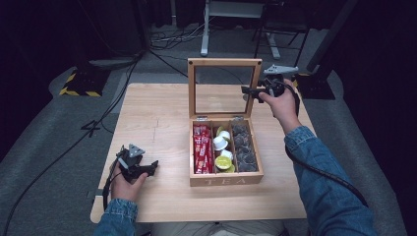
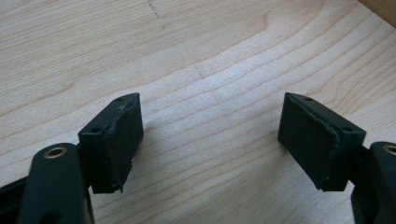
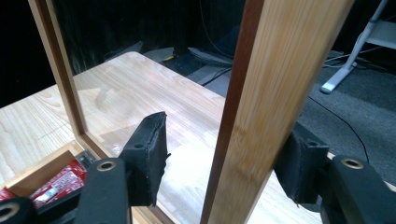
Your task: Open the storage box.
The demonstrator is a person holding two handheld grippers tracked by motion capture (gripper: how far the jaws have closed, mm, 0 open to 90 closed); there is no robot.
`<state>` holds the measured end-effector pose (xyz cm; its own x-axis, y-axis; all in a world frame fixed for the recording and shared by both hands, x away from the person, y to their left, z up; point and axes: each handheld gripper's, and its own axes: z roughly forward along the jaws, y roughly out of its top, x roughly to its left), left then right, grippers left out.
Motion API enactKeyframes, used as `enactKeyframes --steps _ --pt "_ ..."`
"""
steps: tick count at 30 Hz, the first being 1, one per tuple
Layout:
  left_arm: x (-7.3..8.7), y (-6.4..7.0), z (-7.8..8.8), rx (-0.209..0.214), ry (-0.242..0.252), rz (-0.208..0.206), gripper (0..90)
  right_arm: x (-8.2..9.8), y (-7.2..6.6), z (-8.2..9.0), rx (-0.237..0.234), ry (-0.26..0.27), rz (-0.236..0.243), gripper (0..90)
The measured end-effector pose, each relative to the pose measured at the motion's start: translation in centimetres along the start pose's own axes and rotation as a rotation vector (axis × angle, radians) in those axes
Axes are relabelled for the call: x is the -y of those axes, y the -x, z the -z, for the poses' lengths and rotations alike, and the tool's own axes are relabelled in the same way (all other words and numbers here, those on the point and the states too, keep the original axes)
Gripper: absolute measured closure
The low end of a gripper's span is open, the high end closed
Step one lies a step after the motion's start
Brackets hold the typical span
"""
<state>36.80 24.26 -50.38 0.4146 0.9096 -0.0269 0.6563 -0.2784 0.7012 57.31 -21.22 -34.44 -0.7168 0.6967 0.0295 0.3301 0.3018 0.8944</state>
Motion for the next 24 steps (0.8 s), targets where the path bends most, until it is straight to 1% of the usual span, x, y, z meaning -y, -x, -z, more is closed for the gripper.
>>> enactKeyframes --steps 2,4,10,14,18,21,22,24 --pt "0.0 0.0 0.0 0.000 0.000 0.000 22.5 0.1 0.2 -0.3 0.005 -0.001 -0.003 40.5" --pt "0.0 0.0 0.0 0.000 0.000 0.000 22.5 0.2 0.3 -0.6 0.004 -0.004 -0.018 39.2" --pt "0.1 0.0 0.1 -0.004 0.002 0.000 22.6 0.5 0.9 -1.5 0.011 -0.010 -0.043 38.8" --pt "0.1 0.0 0.1 -0.004 0.003 0.000 22.5 0.9 1.3 -2.2 0.016 -0.024 -0.057 38.2" --pt "0.1 0.0 0.1 -0.004 0.003 0.000 22.5 1.4 1.5 -2.6 0.004 -0.033 -0.079 39.2" --pt "0.1 0.0 0.1 -0.004 0.002 -0.001 22.5 1.7 1.5 -2.9 -0.006 -0.044 -0.084 39.5" --pt "0.1 0.0 0.1 -0.004 0.002 0.000 22.6 1.8 1.5 -3.0 -0.005 -0.049 -0.086 39.1" --pt "0.1 0.0 0.1 -0.002 0.002 0.001 22.5 2.0 1.5 -3.0 0.001 -0.054 -0.099 34.9"
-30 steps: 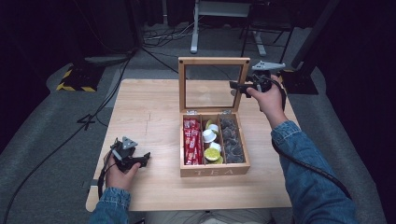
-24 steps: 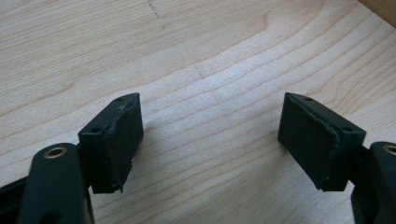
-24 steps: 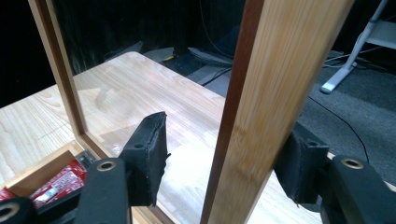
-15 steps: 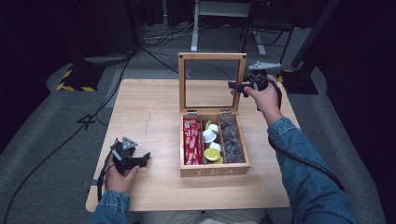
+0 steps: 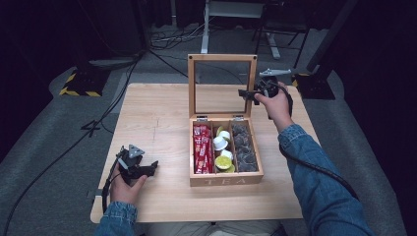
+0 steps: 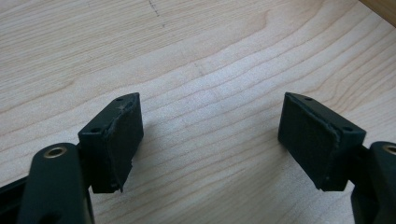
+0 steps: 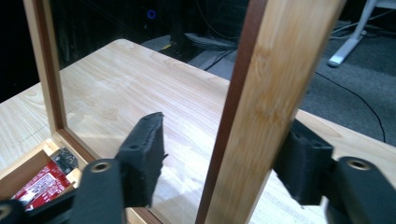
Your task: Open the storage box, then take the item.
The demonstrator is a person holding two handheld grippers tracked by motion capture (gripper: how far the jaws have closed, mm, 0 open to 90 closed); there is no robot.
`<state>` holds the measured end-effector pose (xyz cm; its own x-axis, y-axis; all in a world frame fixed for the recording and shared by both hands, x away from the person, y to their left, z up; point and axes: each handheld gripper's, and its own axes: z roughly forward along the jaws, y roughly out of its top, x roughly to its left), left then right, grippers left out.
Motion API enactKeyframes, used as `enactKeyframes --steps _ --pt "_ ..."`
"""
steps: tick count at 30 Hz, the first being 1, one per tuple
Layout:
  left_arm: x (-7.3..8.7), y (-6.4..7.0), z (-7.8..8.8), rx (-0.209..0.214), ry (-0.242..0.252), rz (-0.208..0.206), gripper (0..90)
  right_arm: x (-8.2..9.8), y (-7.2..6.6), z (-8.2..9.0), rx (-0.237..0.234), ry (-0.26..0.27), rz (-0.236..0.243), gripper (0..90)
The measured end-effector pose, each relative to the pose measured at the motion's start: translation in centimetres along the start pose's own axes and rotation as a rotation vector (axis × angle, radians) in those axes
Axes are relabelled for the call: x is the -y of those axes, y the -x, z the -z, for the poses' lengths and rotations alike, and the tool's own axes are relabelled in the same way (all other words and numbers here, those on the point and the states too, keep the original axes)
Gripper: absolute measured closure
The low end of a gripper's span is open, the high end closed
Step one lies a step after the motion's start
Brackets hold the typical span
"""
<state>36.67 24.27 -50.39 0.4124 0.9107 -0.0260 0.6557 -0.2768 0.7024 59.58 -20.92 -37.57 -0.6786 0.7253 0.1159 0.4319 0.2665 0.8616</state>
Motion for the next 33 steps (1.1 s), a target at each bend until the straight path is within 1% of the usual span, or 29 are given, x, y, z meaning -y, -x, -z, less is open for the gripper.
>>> enactKeyframes --steps 1,3,5,8,10,13,14,15,16,17,19,21,23,25,30,33 --pt "0.0 0.0 0.0 0.000 0.000 -0.001 22.4 0.0 0.0 0.1 0.014 0.002 -0.001 32.3" --pt "0.0 0.0 -0.1 0.002 0.001 0.001 22.1 0.0 0.0 0.4 0.034 0.011 -0.002 29.8" --pt "-0.1 0.0 -0.1 0.003 -0.001 0.000 21.9 0.0 0.0 0.9 0.035 0.017 -0.005 29.3" --pt "-0.2 -0.1 -0.2 0.004 -0.004 -0.004 21.5 0.2 -0.1 2.0 0.046 0.022 -0.006 28.4" --pt "-0.3 -0.1 -0.3 0.004 0.000 0.001 21.0 0.3 -0.3 2.8 0.052 0.023 -0.004 27.9" --pt "-0.5 -0.1 -0.5 0.001 -0.002 0.002 19.5 0.2 -0.9 4.3 0.059 0.023 -0.001 27.5" --pt "-0.6 -0.1 -0.6 0.003 -0.004 0.003 18.6 0.2 -1.2 4.9 0.065 0.020 0.008 25.7" --pt "-0.6 0.0 -0.7 0.009 -0.011 -0.002 16.9 0.1 -1.4 5.4 0.076 0.011 0.014 21.8" --pt "-0.7 0.0 -0.8 0.012 -0.015 -0.008 14.6 0.1 -1.6 5.9 0.073 -0.011 0.030 19.8" --pt "-0.7 0.0 -0.8 0.013 -0.019 -0.013 13.9 0.1 -1.9 6.4 0.067 -0.015 0.028 19.5" --pt "-0.8 0.0 -0.9 0.012 -0.015 -0.010 13.3 0.2 -2.4 7.1 0.050 -0.005 0.014 19.3" --pt "-0.9 0.0 -1.0 0.016 -0.017 -0.011 12.7 0.2 -3.1 7.8 0.018 0.004 0.003 19.9" --pt "-1.0 0.0 -1.1 0.015 -0.020 -0.014 12.2 0.3 -3.9 8.1 -0.016 0.007 0.008 21.1" --pt "-1.2 0.0 -1.2 0.014 -0.023 -0.013 12.1 0.4 -4.7 8.4 -0.039 0.009 0.022 22.6" --pt "-1.2 -0.1 -1.3 0.015 -0.019 -0.012 12.1 1.0 -6.6 8.4 -0.101 0.000 0.040 26.4" --pt "-1.3 -0.1 -1.3 0.016 -0.020 -0.013 12.1 1.4 -7.9 8.0 -0.135 -0.008 0.068 27.4"
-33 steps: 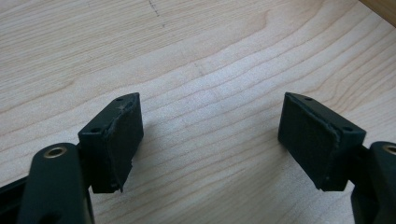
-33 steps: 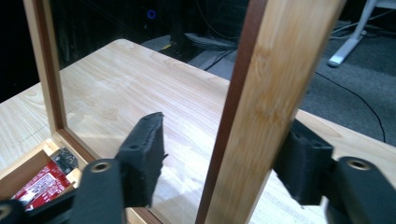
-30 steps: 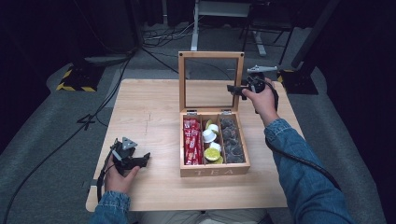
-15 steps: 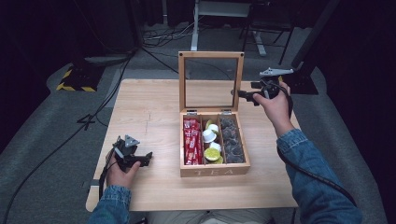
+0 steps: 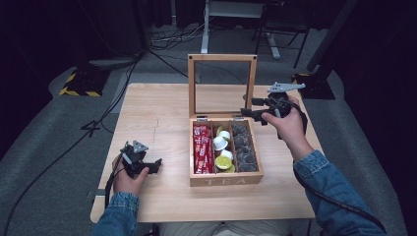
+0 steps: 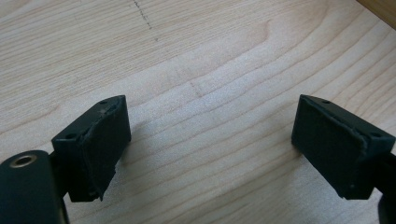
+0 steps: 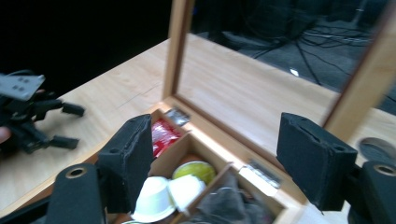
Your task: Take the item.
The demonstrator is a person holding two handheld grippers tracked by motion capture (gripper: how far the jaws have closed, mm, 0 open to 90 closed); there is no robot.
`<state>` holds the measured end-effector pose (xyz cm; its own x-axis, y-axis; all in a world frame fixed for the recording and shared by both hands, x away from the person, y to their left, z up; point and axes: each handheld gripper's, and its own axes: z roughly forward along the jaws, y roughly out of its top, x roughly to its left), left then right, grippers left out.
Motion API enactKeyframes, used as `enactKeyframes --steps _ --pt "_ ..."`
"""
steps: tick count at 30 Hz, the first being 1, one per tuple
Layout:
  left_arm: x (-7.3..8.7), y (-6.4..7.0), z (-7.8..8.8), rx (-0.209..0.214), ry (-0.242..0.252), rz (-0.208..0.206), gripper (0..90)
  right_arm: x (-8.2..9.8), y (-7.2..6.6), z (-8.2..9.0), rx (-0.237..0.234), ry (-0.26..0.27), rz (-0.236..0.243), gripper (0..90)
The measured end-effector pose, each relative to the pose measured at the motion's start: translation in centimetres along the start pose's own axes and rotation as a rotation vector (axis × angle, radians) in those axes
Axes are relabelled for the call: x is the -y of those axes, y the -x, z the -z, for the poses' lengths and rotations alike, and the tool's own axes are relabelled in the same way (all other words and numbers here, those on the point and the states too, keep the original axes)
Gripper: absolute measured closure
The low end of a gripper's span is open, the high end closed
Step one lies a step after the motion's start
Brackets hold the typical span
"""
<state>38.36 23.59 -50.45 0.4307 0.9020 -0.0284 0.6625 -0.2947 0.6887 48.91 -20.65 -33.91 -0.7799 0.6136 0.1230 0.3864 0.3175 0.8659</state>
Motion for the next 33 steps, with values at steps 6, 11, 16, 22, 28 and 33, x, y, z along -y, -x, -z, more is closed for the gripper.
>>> enactKeyframes --steps 6,11,16,22,28,33 --pt "-0.1 0.0 -0.1 -0.002 -0.001 -0.002 12.1 0.3 -2.0 -1.4 -0.055 -0.032 0.039 26.0" --pt "-0.1 0.0 -0.1 -0.002 -0.001 -0.003 12.1 0.7 -3.5 -2.8 -0.089 -0.046 0.017 28.9" --pt "-0.1 0.0 -0.1 -0.002 -0.001 -0.002 12.1 1.1 -5.3 -4.4 -0.152 -0.106 0.028 37.2" --pt "-0.1 0.0 -0.1 -0.002 -0.001 -0.002 12.1 2.2 -7.2 -6.4 -0.170 -0.201 0.027 45.2" --pt "-0.1 -0.1 -0.1 -0.002 -0.002 -0.003 12.1 3.2 -8.7 -8.2 -0.180 -0.238 0.043 48.7" --pt "-0.1 0.0 -0.1 -0.002 -0.001 -0.002 12.1 3.7 -9.5 -9.1 -0.161 -0.265 0.073 46.0"
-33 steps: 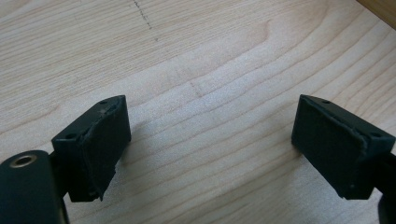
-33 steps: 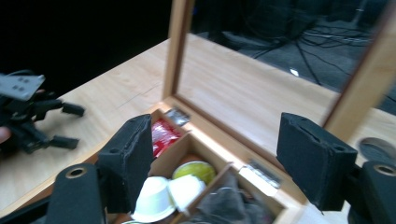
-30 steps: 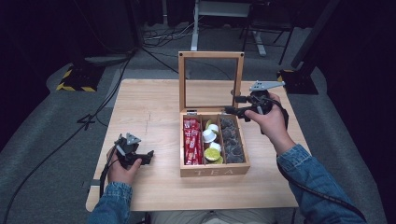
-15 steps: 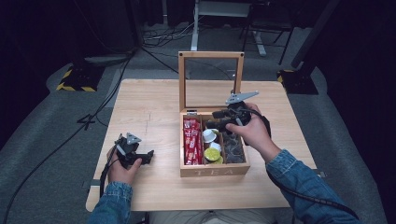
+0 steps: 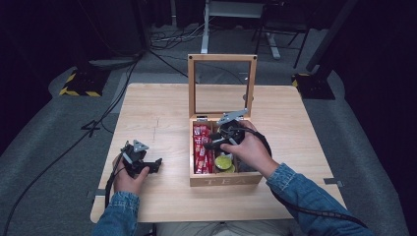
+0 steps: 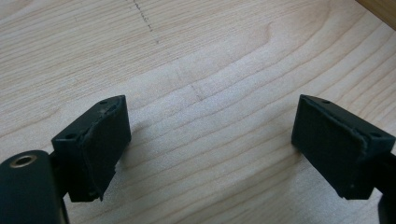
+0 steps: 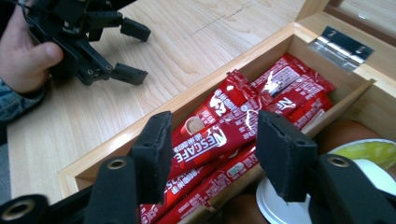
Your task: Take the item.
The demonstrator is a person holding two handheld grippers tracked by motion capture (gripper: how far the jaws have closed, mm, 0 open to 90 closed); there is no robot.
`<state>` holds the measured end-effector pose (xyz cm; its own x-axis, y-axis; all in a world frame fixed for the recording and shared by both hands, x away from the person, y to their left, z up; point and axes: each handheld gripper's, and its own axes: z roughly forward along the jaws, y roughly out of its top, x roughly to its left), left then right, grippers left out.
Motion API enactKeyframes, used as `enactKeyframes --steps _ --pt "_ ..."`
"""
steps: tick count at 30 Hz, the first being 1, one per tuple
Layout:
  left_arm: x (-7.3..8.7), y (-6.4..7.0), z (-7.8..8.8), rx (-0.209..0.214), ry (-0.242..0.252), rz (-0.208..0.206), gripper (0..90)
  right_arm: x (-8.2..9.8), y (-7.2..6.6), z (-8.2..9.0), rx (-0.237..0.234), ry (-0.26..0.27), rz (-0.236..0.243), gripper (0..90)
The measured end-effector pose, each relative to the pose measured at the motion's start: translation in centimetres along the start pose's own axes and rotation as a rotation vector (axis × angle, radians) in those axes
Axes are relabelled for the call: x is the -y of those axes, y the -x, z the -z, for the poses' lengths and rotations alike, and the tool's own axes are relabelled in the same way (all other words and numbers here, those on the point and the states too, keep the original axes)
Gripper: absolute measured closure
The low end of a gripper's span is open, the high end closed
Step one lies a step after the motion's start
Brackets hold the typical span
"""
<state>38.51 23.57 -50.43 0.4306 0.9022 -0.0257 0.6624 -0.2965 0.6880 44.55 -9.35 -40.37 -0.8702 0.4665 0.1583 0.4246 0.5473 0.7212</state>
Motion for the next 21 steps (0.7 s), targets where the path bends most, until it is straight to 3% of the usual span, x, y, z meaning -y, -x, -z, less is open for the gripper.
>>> enactKeyframes --steps 11,21 --pt "0.0 0.0 0.0 0.000 -0.001 -0.002 12.1 0.6 -1.4 -1.8 0.077 -0.082 0.029 38.5" --pt "0.0 0.0 0.0 0.000 -0.001 0.000 12.1 0.7 -2.2 -3.0 0.096 -0.096 0.029 37.3"
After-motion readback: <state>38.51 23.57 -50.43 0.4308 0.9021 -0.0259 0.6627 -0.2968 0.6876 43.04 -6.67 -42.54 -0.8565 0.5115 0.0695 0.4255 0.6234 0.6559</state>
